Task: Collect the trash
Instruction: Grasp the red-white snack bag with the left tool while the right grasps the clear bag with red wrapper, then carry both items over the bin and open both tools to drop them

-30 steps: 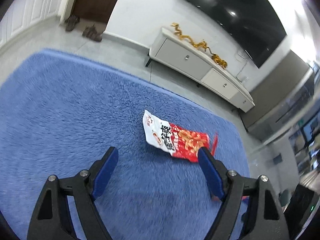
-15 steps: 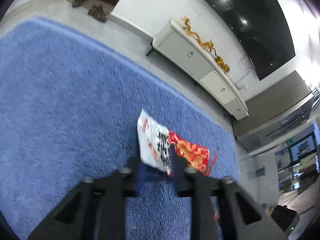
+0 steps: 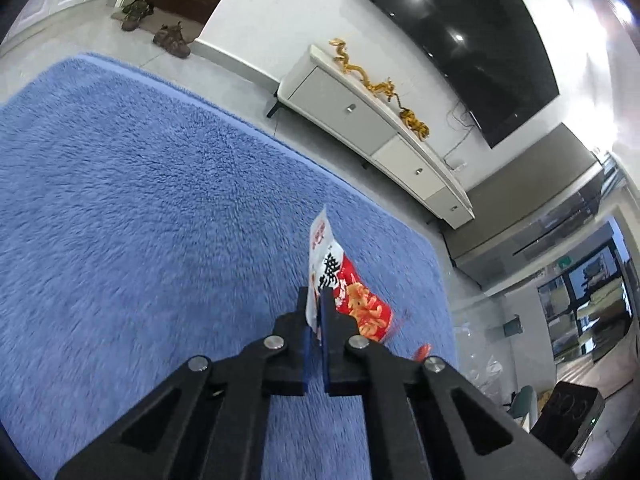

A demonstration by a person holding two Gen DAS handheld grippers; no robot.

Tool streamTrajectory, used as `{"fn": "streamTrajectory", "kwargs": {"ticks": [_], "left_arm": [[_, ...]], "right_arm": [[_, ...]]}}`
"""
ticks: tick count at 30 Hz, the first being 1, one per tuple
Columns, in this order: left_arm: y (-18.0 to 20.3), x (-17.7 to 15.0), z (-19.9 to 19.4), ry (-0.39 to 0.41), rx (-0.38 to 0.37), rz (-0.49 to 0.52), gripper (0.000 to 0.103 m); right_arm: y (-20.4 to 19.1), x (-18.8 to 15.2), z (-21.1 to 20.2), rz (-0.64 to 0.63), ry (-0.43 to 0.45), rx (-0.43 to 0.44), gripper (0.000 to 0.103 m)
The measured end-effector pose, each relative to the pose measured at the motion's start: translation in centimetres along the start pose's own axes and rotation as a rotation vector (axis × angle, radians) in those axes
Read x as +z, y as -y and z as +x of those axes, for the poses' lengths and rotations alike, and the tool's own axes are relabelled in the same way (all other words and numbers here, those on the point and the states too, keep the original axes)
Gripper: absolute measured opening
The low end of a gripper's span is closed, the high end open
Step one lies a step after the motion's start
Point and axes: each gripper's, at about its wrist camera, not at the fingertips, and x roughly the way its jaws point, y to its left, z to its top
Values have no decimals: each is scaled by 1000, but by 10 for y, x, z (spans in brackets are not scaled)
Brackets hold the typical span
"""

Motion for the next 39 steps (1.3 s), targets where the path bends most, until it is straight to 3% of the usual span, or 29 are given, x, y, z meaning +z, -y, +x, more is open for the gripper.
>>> {"fn": "streamTrajectory", "kwargs": {"ticks": [10, 21, 30, 39], "left_arm": [[48, -32, -68, 67, 28, 163, 2], [110, -114, -138, 222, 183, 442, 2], [128, -151, -174, 321, 274, 540, 2], [141, -168, -192, 389, 317, 602, 2]], "right_arm": [[-14, -25, -64, -65, 50, -60, 11], [-28, -53, -128, -149, 119, -161, 11], [-42, -64, -159, -161, 172, -185, 11], [-49, -74, -175, -196, 196, -197, 11]]}}
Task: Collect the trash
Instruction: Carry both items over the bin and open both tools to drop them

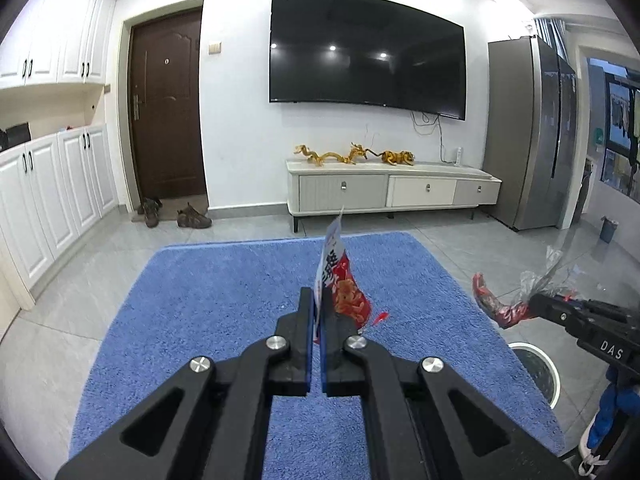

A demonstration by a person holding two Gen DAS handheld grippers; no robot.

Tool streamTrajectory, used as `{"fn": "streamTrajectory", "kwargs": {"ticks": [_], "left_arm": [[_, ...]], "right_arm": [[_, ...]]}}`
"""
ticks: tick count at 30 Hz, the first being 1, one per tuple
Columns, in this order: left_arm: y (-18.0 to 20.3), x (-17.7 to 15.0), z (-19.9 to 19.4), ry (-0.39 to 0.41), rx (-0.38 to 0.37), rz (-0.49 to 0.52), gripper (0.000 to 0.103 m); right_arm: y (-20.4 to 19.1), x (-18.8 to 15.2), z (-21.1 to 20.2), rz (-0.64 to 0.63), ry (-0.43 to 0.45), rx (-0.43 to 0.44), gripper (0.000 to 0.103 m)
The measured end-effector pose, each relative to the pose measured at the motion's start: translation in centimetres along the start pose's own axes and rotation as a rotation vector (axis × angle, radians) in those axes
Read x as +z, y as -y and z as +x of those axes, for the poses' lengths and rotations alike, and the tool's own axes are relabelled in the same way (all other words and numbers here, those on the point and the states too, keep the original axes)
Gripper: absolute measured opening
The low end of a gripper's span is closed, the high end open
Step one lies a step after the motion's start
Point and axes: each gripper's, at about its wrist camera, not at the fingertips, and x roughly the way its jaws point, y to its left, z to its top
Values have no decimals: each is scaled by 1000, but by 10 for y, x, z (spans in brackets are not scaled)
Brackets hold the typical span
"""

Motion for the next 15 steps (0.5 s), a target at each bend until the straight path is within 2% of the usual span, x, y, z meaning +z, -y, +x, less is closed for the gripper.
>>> {"fn": "streamTrajectory", "kwargs": {"ticks": [7, 15], "left_arm": [[19, 3, -1, 12, 2, 44, 2], [48, 5, 10, -1, -16, 107, 2]], "right_arm": [[10, -3, -13, 23, 17, -20, 11], [53, -13, -23, 86, 19, -64, 11]]}}
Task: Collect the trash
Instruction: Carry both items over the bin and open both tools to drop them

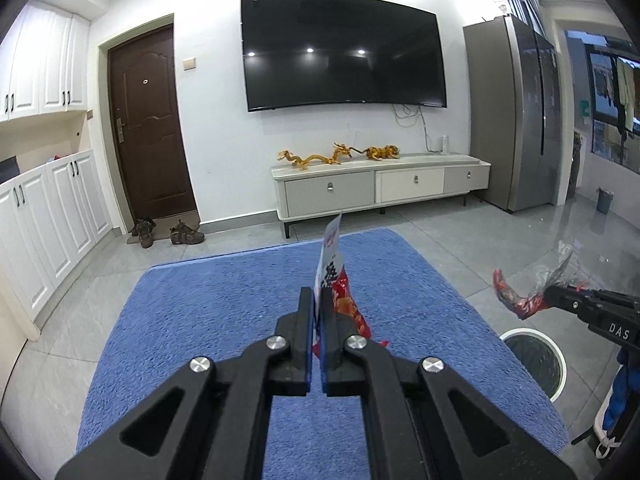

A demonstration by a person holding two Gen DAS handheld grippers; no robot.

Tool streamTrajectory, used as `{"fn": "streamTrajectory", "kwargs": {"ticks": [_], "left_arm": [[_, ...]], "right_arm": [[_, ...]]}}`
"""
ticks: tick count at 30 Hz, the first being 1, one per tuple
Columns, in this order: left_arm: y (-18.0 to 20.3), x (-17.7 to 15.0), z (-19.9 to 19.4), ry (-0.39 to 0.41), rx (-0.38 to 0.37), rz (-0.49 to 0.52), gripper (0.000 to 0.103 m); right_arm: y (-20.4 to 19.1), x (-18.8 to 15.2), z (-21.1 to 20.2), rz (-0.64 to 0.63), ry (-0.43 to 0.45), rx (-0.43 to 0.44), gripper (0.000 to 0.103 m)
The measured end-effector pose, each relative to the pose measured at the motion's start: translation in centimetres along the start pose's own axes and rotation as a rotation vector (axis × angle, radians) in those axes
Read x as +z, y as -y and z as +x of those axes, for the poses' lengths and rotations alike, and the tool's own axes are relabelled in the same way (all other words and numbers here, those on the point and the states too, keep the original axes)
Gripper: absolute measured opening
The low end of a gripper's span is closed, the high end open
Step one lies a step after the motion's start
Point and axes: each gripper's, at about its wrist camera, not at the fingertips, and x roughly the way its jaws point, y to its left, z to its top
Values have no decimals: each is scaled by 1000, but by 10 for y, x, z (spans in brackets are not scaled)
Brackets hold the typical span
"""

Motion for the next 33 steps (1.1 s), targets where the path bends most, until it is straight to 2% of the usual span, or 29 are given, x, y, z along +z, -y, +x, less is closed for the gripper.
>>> {"fn": "streamTrajectory", "kwargs": {"ticks": [5, 8, 11, 14, 23, 29, 33], "left_arm": [[19, 2, 9, -19, -15, 41, 2], [37, 6, 15, -39, -52, 66, 2], [63, 14, 23, -67, -130, 89, 2], [101, 22, 36, -117, -239, 103, 2], [223, 26, 82, -252, -437, 190, 2], [291, 14, 128, -366, -483, 213, 2], [321, 0, 150, -405, -494, 226, 4]], "right_arm": [[33, -5, -9, 44, 1, -44, 11], [58, -9, -15, 59, 1, -86, 11], [82, -14, -20, 74, -3, -130, 11], [115, -21, -25, 106, -12, -187, 11], [196, -47, -38, 204, -34, -309, 11], [239, -61, -27, 253, -70, -366, 11], [264, -69, -9, 284, -105, -389, 11]]}}
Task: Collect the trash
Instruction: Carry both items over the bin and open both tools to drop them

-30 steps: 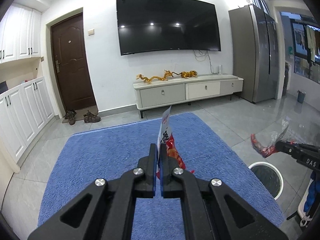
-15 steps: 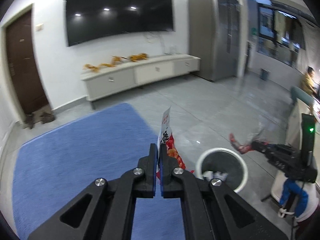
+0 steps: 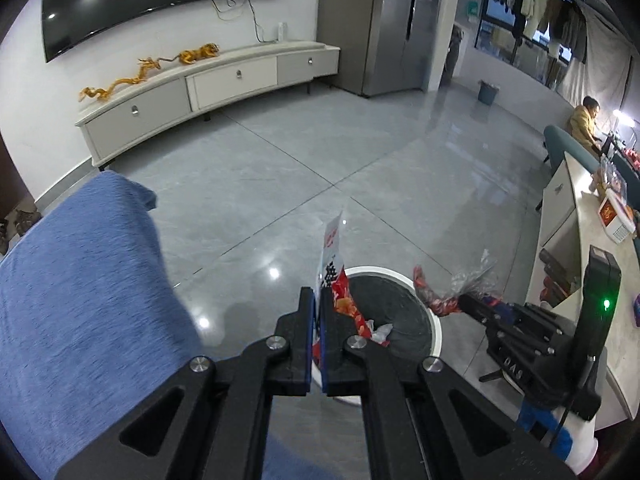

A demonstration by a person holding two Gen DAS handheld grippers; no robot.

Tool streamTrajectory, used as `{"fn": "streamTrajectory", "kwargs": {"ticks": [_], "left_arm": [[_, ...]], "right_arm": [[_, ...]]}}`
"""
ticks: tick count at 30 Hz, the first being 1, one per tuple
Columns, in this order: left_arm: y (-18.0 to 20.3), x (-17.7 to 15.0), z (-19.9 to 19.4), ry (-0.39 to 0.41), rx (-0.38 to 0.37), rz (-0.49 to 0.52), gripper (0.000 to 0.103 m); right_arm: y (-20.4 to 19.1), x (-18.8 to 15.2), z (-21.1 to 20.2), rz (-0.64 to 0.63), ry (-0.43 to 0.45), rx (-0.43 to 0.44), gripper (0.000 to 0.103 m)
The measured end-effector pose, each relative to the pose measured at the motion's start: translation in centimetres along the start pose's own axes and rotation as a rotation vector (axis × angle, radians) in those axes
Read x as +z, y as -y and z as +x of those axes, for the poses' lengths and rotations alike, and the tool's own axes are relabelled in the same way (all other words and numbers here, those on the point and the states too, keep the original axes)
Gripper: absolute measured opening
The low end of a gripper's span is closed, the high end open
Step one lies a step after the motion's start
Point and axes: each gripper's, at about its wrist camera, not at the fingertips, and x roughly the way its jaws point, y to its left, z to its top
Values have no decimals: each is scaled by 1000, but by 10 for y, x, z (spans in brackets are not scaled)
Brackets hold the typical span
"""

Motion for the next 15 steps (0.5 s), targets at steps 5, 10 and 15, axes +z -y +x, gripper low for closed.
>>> {"fn": "streamTrajectory", "kwargs": {"ticks": [5, 10, 15], "left_arm": [[17, 8, 41, -47, -49, -1, 4], [29, 7, 64, -105, -113, -12, 4], [23, 2, 48, -80, -98, 5, 5]], "right_arm": [[16, -8, 27, 21, -44, -19, 14], [23, -10, 54, 35, -93, -37, 22], [29, -21, 59, 45, -114, -46, 45]]}}
